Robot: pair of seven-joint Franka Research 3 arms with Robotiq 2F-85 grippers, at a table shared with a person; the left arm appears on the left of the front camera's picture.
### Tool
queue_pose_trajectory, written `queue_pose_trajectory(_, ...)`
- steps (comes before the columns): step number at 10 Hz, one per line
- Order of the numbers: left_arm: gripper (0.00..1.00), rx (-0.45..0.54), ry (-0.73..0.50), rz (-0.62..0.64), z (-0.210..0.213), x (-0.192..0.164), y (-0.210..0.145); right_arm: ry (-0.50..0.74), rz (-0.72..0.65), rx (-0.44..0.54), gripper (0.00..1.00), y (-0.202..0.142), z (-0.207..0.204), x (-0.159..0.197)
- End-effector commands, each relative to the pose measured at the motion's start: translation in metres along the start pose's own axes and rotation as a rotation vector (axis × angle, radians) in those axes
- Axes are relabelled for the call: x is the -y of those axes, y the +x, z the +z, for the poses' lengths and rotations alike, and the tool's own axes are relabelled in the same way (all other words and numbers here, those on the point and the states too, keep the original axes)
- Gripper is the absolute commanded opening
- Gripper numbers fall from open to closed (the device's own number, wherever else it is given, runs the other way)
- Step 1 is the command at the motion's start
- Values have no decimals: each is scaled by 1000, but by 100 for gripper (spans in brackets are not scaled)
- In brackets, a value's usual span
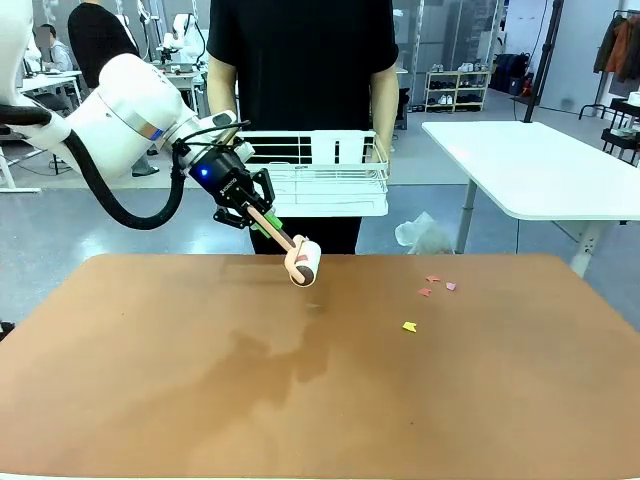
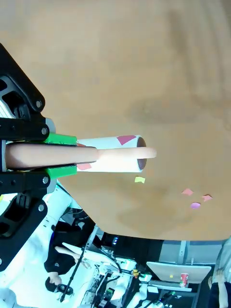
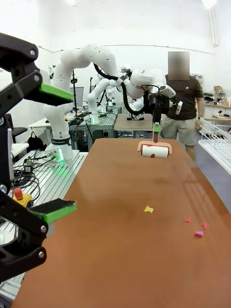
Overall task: Clean the table.
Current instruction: Clean the table with the Lint Roller when the human lifts the Dish drying rack.
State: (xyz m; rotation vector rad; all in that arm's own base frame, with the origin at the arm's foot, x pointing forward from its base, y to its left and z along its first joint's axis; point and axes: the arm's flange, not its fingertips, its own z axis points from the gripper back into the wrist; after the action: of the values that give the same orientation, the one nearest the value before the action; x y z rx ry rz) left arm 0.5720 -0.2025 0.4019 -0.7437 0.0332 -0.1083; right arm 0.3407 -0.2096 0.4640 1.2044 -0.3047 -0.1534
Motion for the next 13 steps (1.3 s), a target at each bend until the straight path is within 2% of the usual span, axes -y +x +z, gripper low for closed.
queue_pose_trajectory(1,21,-6,2,-1,-1,0,-1,13,21,5,100,-3,1,-2)
queue_pose_trajectory(4,21,-2,0,1,-1,-1,0,13,21,5,100,-3,1,-2)
queue_pose_trajectory(5,21,46,-29,-3,-21,13,10,13,21,5,100,-3,1,-2)
queue_pose_trajectory(9,21,53,31,-4,-85,48,42,13,21,5,100,-3,1,-2)
queue_pose_trajectory(12,21,84,123,52,-125,67,38,13,21,5,100,-3,1,-2)
queue_pose_trajectory(13,21,78,112,65,-132,69,31,13,21,5,100,-3,1,-2)
